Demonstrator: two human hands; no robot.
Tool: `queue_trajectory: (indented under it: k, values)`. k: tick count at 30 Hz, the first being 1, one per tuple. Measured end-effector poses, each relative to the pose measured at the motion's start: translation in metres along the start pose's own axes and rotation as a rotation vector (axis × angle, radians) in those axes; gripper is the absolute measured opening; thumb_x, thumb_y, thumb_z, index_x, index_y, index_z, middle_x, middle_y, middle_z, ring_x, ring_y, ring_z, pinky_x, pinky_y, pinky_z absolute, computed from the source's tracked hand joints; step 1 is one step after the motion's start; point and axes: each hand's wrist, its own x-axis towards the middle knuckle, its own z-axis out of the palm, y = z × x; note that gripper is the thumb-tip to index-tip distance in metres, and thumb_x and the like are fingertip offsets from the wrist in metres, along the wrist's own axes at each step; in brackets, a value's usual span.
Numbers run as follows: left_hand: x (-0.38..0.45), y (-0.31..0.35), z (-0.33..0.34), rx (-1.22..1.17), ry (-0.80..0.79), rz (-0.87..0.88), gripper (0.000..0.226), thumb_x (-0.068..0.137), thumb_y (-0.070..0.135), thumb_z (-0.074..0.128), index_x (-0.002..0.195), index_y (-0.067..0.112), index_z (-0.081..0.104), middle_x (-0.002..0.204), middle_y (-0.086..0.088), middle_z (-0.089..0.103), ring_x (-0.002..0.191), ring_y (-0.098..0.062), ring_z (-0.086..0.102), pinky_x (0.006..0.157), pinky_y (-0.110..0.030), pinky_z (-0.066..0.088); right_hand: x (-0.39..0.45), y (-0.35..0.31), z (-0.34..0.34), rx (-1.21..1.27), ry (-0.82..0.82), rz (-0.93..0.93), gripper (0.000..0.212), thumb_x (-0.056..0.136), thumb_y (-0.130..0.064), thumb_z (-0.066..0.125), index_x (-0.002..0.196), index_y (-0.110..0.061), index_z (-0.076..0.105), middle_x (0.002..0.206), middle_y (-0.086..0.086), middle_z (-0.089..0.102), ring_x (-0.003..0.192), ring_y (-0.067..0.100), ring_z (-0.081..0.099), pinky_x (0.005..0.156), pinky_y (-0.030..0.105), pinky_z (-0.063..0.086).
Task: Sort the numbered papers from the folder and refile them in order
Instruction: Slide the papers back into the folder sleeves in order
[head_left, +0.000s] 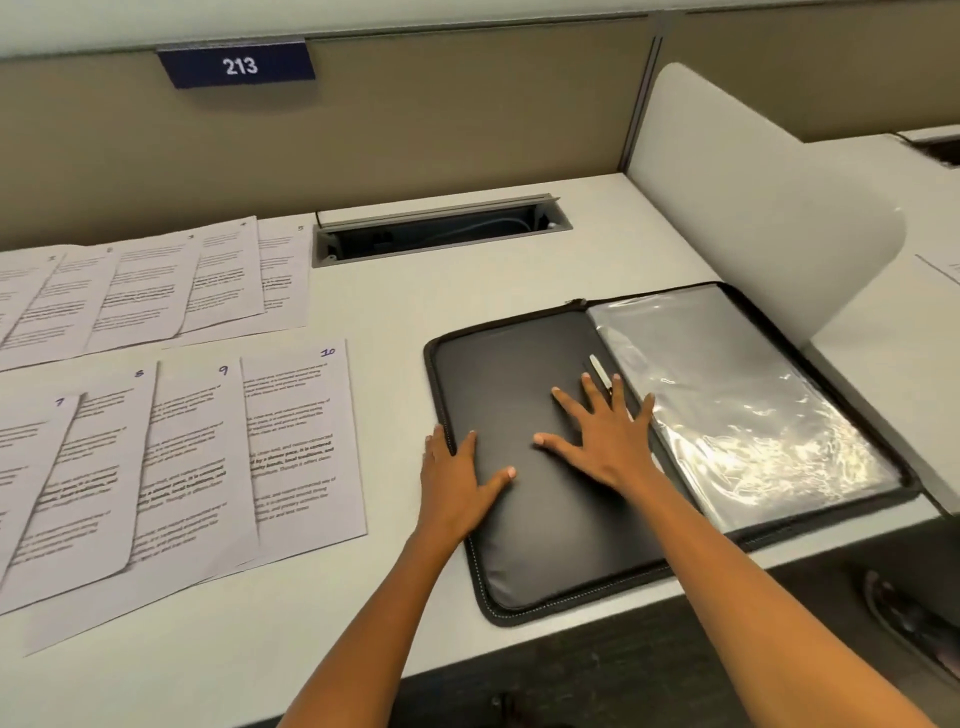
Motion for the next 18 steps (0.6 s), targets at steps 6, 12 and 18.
queue_trajectory:
  k: [6,12,18]
  values:
    - [0.014,0.014,-0.010,-0.373,0.251,-0.244,0.046,0.079,0.022,0.074,0.121,0.013,0.058,0.126,-0.014,0.052,0.107,-0.027,0.056,0.093,-0.031,0.044,-0.003,0.009,0.006,0.052,-0.045,-0.046,0.107,0.054,-0.094,0.003,0.149,-0.045,0.001,0.160,-0.003,-0.011,0.144,0.036,-0.014,0.111,0.063,-0.002]
    - [0.026,0.021,-0.032,-0.819,0.256,-0.542,0.054,0.080,0.003,0.072,0.129,0.005,0.049,0.118,-0.013,0.055,0.090,-0.019,0.052,0.081,-0.024,0.042,-0.001,0.003,-0.001,0.197,-0.037,-0.049,0.102,0.058,-0.092,0.019,0.149,-0.046,0.009,0.160,-0.010,-0.004,0.144,0.039,-0.011,0.115,0.056,-0.002]
    - [0.033,0.023,-0.057,-0.987,0.370,-0.457,0.041,0.085,0.000,0.064,0.125,0.008,0.058,0.110,-0.008,0.064,0.096,-0.023,0.063,0.089,-0.034,0.052,0.003,-0.020,-0.015,0.392,0.019,-0.032,0.093,0.063,-0.089,0.032,0.145,-0.049,0.021,0.159,-0.015,0.009,0.146,0.035,0.002,0.117,0.054,0.008]
